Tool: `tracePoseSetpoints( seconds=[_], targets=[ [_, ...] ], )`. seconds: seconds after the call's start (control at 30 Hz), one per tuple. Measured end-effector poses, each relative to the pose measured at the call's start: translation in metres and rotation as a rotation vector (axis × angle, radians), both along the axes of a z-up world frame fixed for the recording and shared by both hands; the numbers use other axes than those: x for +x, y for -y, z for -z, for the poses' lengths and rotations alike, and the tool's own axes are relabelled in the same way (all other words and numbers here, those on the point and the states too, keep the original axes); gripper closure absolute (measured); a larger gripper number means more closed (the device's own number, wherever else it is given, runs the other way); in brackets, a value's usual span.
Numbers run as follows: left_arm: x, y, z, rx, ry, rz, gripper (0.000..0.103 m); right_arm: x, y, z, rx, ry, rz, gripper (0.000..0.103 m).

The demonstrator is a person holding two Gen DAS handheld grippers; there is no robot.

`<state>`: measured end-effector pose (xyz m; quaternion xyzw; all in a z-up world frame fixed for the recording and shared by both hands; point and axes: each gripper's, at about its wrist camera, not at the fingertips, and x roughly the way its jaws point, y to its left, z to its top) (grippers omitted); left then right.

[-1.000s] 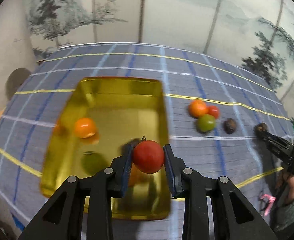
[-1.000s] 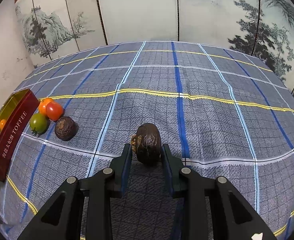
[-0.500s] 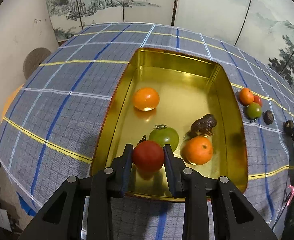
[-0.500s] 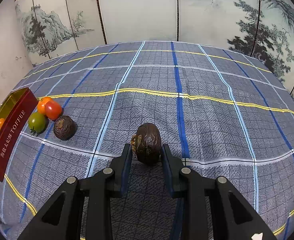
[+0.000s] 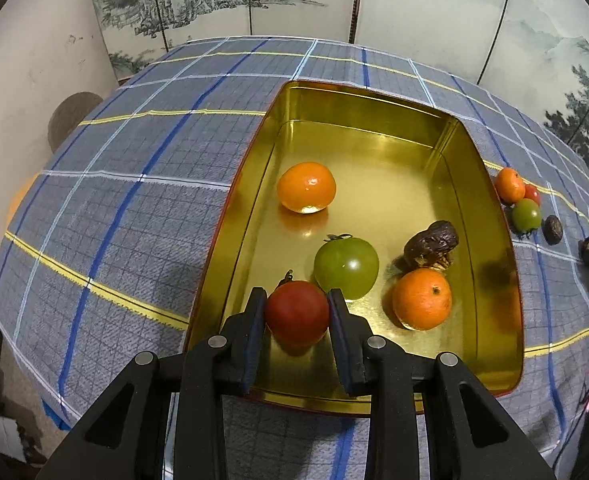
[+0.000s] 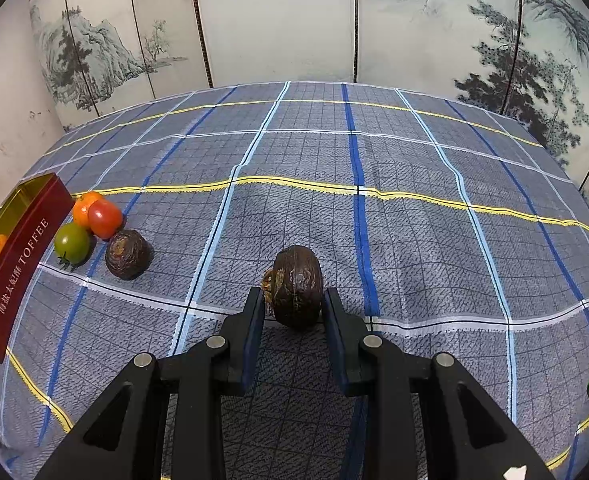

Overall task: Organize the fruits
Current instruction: 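Carry the red tomato into the tin and open the left gripper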

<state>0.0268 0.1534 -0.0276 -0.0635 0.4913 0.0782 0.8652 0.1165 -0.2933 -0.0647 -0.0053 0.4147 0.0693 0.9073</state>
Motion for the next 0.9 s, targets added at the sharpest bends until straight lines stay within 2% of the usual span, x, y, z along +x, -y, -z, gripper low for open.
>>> tracePoseSetpoints(
  seconds=[0.9],
  targets=[
    [0.0006, 0.0011, 0.0027, 0.047, -0.002, 0.005, 0.068, 0.0003, 0.0007, -0.0007, -0.005, 0.001, 0.0, 0.075]
  ],
)
